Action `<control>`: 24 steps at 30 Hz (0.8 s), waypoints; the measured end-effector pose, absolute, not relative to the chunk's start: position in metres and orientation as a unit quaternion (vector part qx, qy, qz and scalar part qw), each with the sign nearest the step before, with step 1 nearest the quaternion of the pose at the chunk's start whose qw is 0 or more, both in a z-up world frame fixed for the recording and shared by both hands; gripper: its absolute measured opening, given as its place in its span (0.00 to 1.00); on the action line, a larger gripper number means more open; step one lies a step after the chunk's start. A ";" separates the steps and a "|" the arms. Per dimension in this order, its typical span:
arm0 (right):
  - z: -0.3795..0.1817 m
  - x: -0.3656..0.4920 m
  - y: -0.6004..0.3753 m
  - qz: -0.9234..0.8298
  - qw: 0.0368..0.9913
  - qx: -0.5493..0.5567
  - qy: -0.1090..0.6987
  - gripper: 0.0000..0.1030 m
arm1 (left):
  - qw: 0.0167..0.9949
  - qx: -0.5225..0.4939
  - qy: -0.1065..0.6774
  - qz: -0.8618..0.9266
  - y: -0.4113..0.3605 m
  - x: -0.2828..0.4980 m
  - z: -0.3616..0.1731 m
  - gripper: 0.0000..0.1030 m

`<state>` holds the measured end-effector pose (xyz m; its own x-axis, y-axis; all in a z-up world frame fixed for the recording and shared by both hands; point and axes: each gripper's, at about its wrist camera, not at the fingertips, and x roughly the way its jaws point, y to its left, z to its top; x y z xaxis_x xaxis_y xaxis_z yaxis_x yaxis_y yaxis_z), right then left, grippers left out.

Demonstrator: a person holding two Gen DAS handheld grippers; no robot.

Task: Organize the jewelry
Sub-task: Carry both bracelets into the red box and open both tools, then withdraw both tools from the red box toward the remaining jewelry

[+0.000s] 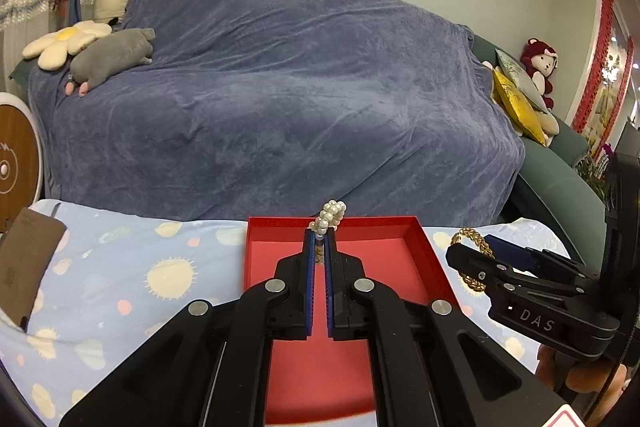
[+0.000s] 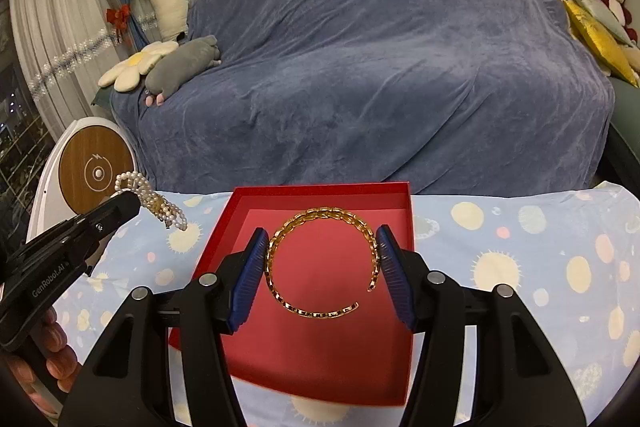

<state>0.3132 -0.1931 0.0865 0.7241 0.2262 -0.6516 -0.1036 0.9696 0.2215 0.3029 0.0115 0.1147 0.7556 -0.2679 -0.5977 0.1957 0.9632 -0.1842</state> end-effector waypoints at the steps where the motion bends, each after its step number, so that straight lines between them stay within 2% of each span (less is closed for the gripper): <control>1: 0.081 0.326 -0.193 0.090 0.922 0.087 0.367 0.52 | 0.932 -0.059 0.336 -0.124 0.011 0.316 0.108 0.02; 11: 0.020 0.396 -0.204 0.071 0.890 0.107 0.437 0.53 | 0.920 -0.037 0.382 -0.082 -0.002 0.392 0.049 0.03; 13: 0.019 0.397 -0.204 0.067 0.893 0.102 0.434 0.55 | 0.920 -0.039 0.384 -0.073 0.000 0.397 0.045 0.12; 15: 0.024 0.393 -0.205 0.054 0.902 0.092 0.418 0.59 | 0.919 -0.047 0.385 -0.061 0.005 0.399 0.043 0.36; 18: 0.036 0.379 -0.207 0.050 0.914 0.087 0.392 0.65 | 0.923 -0.050 0.377 -0.051 0.011 0.391 0.051 0.49; 24: 0.068 0.312 -0.216 0.072 0.923 0.100 0.364 0.67 | 0.935 -0.024 0.350 -0.048 0.020 0.333 0.082 0.49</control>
<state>0.3123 -0.2160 0.0682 0.7249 0.2052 -0.6576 -0.0595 0.9697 0.2370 0.3326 0.0196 0.0817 0.7503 -0.1060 -0.6525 0.0727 0.9943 -0.0779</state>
